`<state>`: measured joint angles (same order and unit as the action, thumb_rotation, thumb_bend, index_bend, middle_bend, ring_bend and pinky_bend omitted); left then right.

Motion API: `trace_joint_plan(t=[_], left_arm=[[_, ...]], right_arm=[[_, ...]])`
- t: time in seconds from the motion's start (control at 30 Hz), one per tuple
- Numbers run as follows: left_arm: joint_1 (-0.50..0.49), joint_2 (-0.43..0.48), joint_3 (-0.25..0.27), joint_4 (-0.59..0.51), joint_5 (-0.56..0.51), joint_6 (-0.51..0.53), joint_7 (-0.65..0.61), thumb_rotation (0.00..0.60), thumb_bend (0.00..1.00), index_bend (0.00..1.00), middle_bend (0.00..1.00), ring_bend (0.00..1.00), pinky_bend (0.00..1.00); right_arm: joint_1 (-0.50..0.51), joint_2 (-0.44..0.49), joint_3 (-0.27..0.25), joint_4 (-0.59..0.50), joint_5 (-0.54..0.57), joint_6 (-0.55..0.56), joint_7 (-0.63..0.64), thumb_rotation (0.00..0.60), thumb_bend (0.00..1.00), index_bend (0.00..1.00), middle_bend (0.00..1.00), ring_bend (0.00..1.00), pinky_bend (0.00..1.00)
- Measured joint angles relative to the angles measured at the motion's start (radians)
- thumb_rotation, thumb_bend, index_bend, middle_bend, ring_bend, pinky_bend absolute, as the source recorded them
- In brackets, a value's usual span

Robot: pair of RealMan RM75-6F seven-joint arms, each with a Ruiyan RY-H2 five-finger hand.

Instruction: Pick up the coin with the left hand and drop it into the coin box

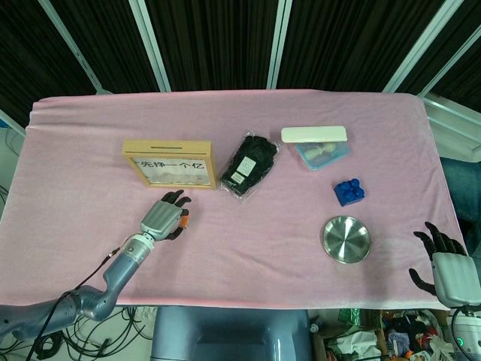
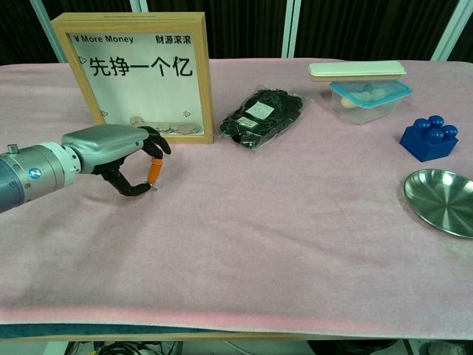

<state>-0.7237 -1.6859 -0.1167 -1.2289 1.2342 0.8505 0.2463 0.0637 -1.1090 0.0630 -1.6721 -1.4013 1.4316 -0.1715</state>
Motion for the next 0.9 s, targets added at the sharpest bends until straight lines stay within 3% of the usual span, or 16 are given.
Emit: trace_joint_plan(t=[0.3,0.6,0.9], left_arm=[[0.008,0.089,-0.022,-0.144,-0.004,0.041,0.012,0.6,0.42,0.61,0.16,0.0,0.1],[-0.011,0.27,-0.096,-0.441,-0.049,0.084,0.126,0.6,0.42,0.6,0.15,0.0,0.1],[-0.079,0.481,-0.168,-0.726,-0.267,0.079,0.302,0.6,0.42,0.6,0.15,0.0,0.1]], right_arm=[[0.0,0.0,0.002,-0.002,0.003,0.0,0.006,0.6,0.2,0.22,0.06,0.16,0.2],[-0.002,-0.001,0.003,-0.005,0.008,0.002,0.002,0.6,0.2,0.22,0.06,0.16,0.2],[-0.004,-0.003,0.004,-0.008,0.012,0.005,-0.004,0.6,0.2,0.22,0.06,0.16,0.2]])
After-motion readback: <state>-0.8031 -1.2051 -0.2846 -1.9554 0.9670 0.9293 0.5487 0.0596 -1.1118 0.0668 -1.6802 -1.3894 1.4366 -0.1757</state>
